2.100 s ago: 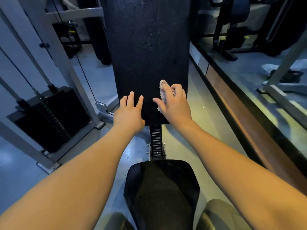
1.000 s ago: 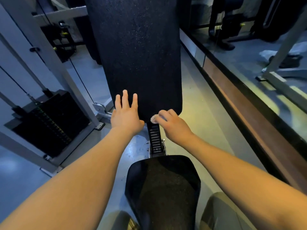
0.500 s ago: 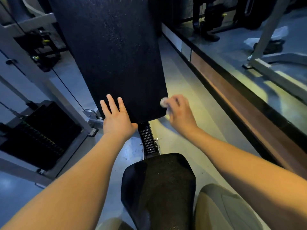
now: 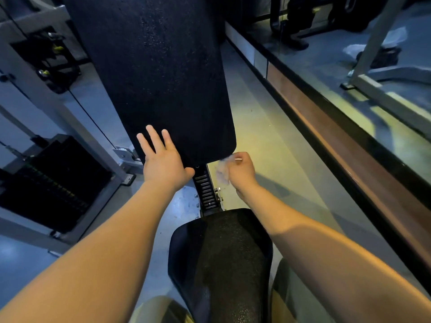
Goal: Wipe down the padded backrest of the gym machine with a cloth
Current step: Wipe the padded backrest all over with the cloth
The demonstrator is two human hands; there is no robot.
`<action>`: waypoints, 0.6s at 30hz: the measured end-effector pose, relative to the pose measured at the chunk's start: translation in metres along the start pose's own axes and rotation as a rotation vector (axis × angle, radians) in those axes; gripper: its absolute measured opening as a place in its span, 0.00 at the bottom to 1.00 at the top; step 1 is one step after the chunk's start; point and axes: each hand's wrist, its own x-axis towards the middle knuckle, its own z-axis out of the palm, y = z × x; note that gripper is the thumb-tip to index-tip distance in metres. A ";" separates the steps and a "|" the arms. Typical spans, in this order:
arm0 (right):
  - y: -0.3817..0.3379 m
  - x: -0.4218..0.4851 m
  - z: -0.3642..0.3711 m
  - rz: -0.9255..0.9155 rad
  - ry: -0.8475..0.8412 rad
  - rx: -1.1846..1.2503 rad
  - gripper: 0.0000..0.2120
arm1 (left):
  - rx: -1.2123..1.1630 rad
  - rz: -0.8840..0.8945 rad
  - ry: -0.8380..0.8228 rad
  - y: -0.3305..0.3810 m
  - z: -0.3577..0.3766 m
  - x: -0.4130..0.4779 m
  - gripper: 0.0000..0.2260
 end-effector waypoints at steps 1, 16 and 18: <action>-0.001 0.003 0.006 0.072 0.086 0.116 0.05 | -0.006 0.003 -0.007 -0.001 -0.002 -0.001 0.54; -0.016 0.006 0.007 0.244 0.106 0.722 0.06 | -0.045 0.037 0.011 -0.026 -0.002 -0.009 0.48; -0.019 -0.006 0.023 0.257 0.155 0.702 0.08 | -0.059 0.040 0.000 -0.028 -0.004 -0.009 0.48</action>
